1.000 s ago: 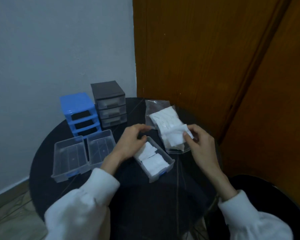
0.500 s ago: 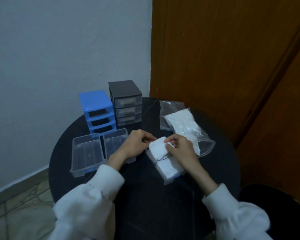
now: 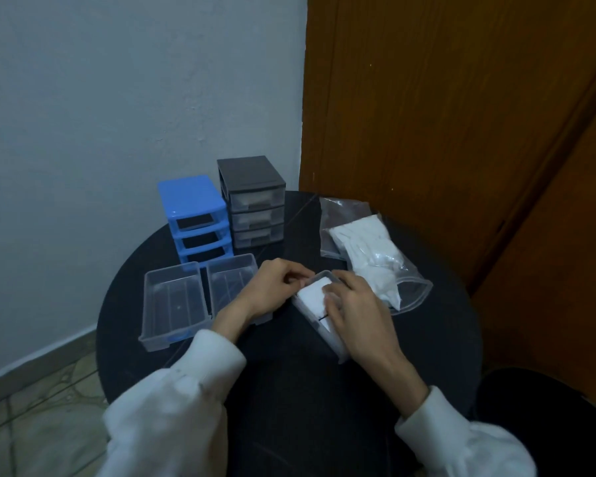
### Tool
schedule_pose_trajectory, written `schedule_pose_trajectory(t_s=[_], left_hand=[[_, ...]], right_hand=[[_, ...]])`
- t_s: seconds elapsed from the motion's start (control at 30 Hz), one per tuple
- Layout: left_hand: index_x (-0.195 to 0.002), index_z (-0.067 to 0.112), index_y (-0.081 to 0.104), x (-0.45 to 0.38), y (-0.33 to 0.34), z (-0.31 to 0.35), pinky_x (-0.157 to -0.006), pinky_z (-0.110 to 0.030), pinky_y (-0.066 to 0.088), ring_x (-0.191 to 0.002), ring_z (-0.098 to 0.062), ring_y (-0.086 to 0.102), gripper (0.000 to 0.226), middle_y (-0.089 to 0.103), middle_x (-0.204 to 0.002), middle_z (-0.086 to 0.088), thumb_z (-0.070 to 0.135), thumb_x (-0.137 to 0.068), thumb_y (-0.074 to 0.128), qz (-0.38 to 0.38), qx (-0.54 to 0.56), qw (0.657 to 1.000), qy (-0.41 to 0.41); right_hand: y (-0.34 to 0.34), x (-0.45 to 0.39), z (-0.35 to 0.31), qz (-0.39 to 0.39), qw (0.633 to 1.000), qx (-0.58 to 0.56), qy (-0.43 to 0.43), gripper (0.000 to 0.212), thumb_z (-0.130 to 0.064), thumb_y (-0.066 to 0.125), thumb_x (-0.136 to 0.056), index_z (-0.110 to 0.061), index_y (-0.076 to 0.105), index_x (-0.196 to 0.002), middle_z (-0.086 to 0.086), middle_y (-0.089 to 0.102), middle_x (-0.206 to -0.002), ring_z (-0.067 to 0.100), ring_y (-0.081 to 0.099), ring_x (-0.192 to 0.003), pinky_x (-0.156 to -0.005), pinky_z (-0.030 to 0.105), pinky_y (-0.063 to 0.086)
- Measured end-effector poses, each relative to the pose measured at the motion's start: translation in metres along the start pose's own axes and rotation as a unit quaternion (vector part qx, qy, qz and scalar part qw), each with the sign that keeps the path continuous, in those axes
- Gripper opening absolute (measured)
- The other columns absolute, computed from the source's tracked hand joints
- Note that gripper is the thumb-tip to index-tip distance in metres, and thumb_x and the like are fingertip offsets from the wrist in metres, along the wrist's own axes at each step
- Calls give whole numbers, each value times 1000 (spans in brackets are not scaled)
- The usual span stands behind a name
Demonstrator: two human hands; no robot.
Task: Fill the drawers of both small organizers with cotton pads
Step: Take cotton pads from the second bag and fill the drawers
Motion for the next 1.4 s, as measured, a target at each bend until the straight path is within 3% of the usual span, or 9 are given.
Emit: schedule_pose_trajectory(t_s=[0.2, 0.43, 0.6, 0.73, 0.8, 0.9, 1.03, 1.17, 1.4], left_hand=[[-117, 18, 64, -3, 2, 1, -77, -7, 41, -100, -1, 55, 26, 65, -113, 3, 12, -93, 54, -6, -7, 1000, 1], [-114, 17, 66, -5, 2, 4, -74, 0, 39, -97, 2, 54, 25, 65, -112, 3, 10, -93, 54, 0, -8, 1000, 2], [-119, 17, 62, -7, 5, 9, -81, -9, 37, -101, 0, 53, 30, 64, -118, 0, 7, -93, 52, 5, -28, 1000, -10], [-122, 17, 59, -9, 8, 26, -80, -4, 37, -103, 0, 51, 31, 60, -120, 2, 8, -93, 52, 49, -9, 999, 5], [-121, 17, 60, -10, 12, 41, -80, 1, 38, -104, 0, 53, 31, 61, -120, 3, 8, -92, 54, 65, 14, 997, 33], [-124, 17, 58, -14, 26, 63, -90, -10, 41, -109, -5, 55, 34, 59, -124, 2, 14, -89, 61, 50, 16, 996, 74], [-128, 19, 54, -23, 53, 79, -94, -16, 35, -117, -10, 50, 49, 54, -131, 1, 23, -82, 70, 34, -49, 992, 110], [-136, 20, 46, -26, 68, 79, -95, -20, 38, -118, -17, 53, 60, 57, -131, -3, 13, -81, 68, 9, -30, 996, 86], [-129, 15, 56, -27, 70, 76, -95, -21, 42, -116, -14, 54, 45, 60, -127, -3, 3, -85, 56, -7, -24, 996, 87]], right_hand=[[8, 4, -4, -102, 995, 4, -21, 31, -28, 36, -100, -17, 61, -115, -4, 55, -125, 14, 52, -113, -88, 33, 44], [13, 3, -6, -123, 992, 1, -25, 33, -29, 35, -101, -16, 59, -118, -1, 54, -128, 14, 49, -115, -90, 33, 43], [-5, 7, 9, -77, 994, -83, -9, 28, -18, 46, -96, -19, 59, -121, -5, 57, -126, 8, 52, -113, -92, 22, 42], [-35, 16, 42, 19, 993, -116, 12, 17, -9, 54, -90, -20, 66, -97, -8, 65, -98, 1, 58, -88, -78, 20, 50], [-50, 23, 62, 49, 993, -103, 33, 17, -4, 58, -87, -20, 64, -87, -7, 63, -90, 0, 58, -80, -71, 11, 46], [-56, 31, 89, 44, 995, -72, 61, 17, -3, 60, -85, -19, 65, -89, -5, 64, -91, 3, 59, -82, -71, 4, 39], [-39, 31, 108, 28, 995, -59, 74, 26, -6, 63, -84, -16, 66, -108, -3, 66, -104, 4, 59, -91, -84, 16, 45], [-22, 24, 105, 29, 995, -75, 61, 30, -11, 66, -83, -16, 62, -113, -3, 63, -105, 5, 56, -90, -79, 17, 45], [-7, 13, 102, 46, 997, -40, 55, 34, -15, 62, -87, -16, 58, -121, 4, 62, -117, 19, 60, -101, -83, 33, 50]])
Point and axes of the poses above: each hand's wrist, its own x-axis away from the middle knuckle, its own y-axis out of the palm, z = x × y, the point moved 5 cm from there along -x, towards the middle knuckle
